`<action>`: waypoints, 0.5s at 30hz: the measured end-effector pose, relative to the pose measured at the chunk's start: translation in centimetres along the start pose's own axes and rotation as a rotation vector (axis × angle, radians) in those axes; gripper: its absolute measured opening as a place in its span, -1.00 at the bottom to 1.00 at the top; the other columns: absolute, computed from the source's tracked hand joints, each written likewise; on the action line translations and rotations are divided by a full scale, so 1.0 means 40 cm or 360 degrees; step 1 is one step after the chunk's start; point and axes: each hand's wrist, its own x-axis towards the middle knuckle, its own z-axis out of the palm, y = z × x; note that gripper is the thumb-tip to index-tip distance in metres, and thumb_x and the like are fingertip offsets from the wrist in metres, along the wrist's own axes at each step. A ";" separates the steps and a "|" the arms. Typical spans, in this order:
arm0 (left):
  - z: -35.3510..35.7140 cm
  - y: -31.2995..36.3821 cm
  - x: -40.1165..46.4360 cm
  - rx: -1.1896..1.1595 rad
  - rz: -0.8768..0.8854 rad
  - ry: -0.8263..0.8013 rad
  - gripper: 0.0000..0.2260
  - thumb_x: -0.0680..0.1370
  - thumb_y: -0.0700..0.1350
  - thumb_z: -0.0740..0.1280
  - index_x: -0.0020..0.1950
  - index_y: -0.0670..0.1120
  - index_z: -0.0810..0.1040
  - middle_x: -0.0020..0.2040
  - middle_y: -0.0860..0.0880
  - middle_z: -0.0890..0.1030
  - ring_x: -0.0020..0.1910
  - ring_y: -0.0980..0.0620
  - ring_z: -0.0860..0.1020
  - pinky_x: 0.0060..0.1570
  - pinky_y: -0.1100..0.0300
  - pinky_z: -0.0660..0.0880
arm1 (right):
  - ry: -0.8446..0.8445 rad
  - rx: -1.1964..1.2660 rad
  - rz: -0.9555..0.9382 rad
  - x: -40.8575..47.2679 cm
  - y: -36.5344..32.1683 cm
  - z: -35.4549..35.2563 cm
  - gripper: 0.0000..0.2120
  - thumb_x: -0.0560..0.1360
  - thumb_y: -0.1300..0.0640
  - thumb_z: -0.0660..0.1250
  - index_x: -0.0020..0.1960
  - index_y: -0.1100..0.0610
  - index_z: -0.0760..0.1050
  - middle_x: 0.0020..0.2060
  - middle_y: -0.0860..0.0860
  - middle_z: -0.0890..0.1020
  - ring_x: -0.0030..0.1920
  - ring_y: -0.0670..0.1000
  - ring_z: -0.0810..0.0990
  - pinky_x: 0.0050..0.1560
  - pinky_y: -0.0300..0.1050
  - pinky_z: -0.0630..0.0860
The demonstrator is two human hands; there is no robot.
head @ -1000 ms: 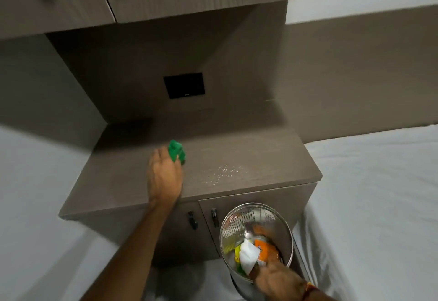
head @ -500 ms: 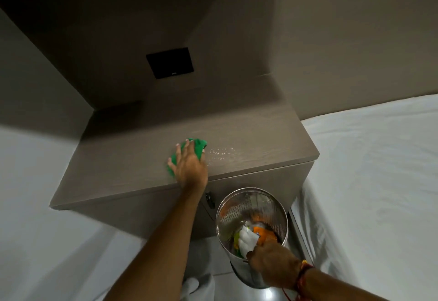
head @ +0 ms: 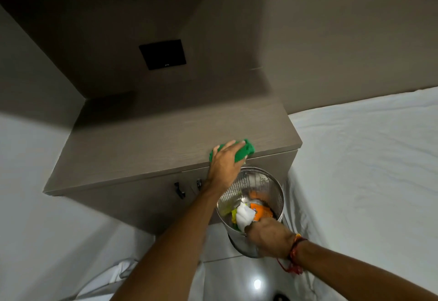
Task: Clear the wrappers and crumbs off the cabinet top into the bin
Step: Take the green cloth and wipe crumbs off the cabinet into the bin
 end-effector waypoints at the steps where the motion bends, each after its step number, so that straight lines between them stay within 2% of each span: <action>1: -0.006 -0.003 -0.024 -0.0018 0.0079 -0.0079 -0.51 0.56 -0.10 0.41 0.48 0.05 0.43 0.48 -0.06 0.47 0.51 -0.03 0.37 0.57 -0.10 0.14 | -0.0014 0.0005 0.0001 -0.002 0.002 -0.012 -0.61 0.49 0.18 0.07 0.17 0.18 0.58 0.08 0.18 0.68 0.07 0.27 0.67 0.07 0.11 0.61; 3: -0.022 -0.014 -0.076 -0.0001 0.0263 -0.0194 -0.45 0.51 -0.22 0.43 0.48 0.01 0.43 0.49 -0.05 0.47 0.53 0.03 0.34 0.60 -0.11 0.06 | -0.0076 -0.0018 0.0001 -0.006 0.003 -0.049 -0.63 0.47 0.14 0.15 0.19 0.19 0.55 0.13 0.18 0.64 0.14 0.26 0.61 0.15 0.12 0.57; 5: -0.029 -0.025 -0.126 0.0062 0.0395 -0.0279 -0.39 0.45 -0.31 0.43 0.49 -0.04 0.41 0.49 -0.04 0.46 0.56 0.05 0.29 0.61 -0.05 -0.01 | -0.0103 -0.0066 0.0030 -0.010 -0.001 -0.073 -0.67 0.37 0.10 0.30 0.09 0.19 0.60 0.04 0.18 0.67 0.08 0.22 0.64 0.09 0.05 0.62; 6: -0.030 -0.030 -0.151 0.0114 0.0429 -0.0342 -0.37 0.45 -0.32 0.43 0.50 -0.05 0.40 0.50 -0.04 0.45 0.57 0.05 0.26 0.62 -0.03 -0.02 | -0.0129 -0.0082 0.0018 -0.010 -0.006 -0.080 -0.67 0.37 0.12 0.30 0.09 0.19 0.60 0.05 0.19 0.66 0.10 0.23 0.63 0.09 0.06 0.61; 8: -0.027 -0.039 -0.199 0.0206 0.0424 -0.0437 -0.37 0.47 -0.30 0.44 0.52 -0.05 0.38 0.52 -0.02 0.42 0.59 0.04 0.22 0.62 0.01 -0.03 | -0.0191 -0.0100 0.0005 -0.004 -0.021 -0.099 -0.68 0.42 0.16 0.25 0.13 0.20 0.57 0.09 0.20 0.64 0.13 0.26 0.61 0.10 0.11 0.59; 9: -0.023 -0.042 -0.222 0.0230 0.0399 -0.0450 -0.38 0.48 -0.30 0.42 0.52 -0.05 0.37 0.53 -0.02 0.42 0.60 0.04 0.21 0.62 0.04 -0.04 | -0.0220 -0.0078 0.0010 -0.005 -0.029 -0.111 -0.70 0.41 0.17 0.26 0.10 0.20 0.57 0.05 0.21 0.65 0.08 0.26 0.63 0.06 0.11 0.59; 12: -0.024 -0.054 -0.272 0.0248 0.0330 -0.0428 -0.39 0.48 -0.38 0.34 0.52 -0.06 0.38 0.53 -0.04 0.41 0.60 0.03 0.21 0.59 0.13 -0.10 | -0.0230 -0.0002 -0.0033 -0.005 -0.044 -0.144 -0.79 0.29 0.19 0.38 -0.08 0.22 0.59 -0.20 0.21 0.69 -0.22 0.24 0.68 -0.19 -0.01 0.61; 15: -0.056 -0.074 -0.296 0.0256 0.0282 -0.0381 -0.39 0.49 -0.36 0.35 0.52 -0.05 0.38 0.54 -0.03 0.40 0.60 0.03 0.20 0.61 0.10 -0.07 | -0.0134 0.0003 -0.0025 0.008 -0.062 -0.163 -0.73 0.36 0.23 0.32 0.04 0.23 0.57 -0.08 0.21 0.69 -0.12 0.26 0.68 -0.15 0.03 0.63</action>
